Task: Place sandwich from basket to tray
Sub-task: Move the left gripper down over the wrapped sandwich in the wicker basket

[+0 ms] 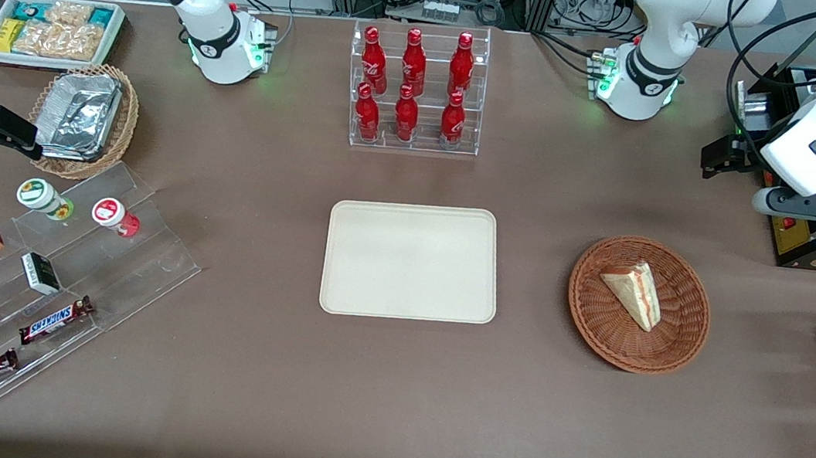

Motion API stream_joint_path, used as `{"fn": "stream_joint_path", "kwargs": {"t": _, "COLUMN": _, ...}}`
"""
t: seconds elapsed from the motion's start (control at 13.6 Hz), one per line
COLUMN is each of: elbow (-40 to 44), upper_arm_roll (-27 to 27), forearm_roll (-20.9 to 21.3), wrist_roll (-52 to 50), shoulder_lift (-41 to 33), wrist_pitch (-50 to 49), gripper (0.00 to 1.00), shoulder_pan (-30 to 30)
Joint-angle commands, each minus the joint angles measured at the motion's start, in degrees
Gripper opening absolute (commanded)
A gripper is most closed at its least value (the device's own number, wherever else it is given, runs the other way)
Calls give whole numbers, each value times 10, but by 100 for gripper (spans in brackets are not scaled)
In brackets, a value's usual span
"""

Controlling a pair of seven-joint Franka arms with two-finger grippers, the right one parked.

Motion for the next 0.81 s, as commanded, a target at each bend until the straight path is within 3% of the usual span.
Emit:
{"fn": "stream_joint_path", "kwargs": {"t": 0.0, "elbow": 13, "upper_arm_roll": 7, "forearm_roll": -6, "wrist_roll": -4, "shoulder_lift": 8, "wrist_pitch": -11, "gripper": 100, "shoulder_pan": -6}}
{"fn": "stream_joint_path", "kwargs": {"t": 0.74, "elbow": -168, "upper_arm_roll": 9, "forearm_roll": 2, "wrist_roll": -9, "shoulder_lift": 12, "wrist_pitch": 212, "gripper": 100, "shoulder_pan": -6}}
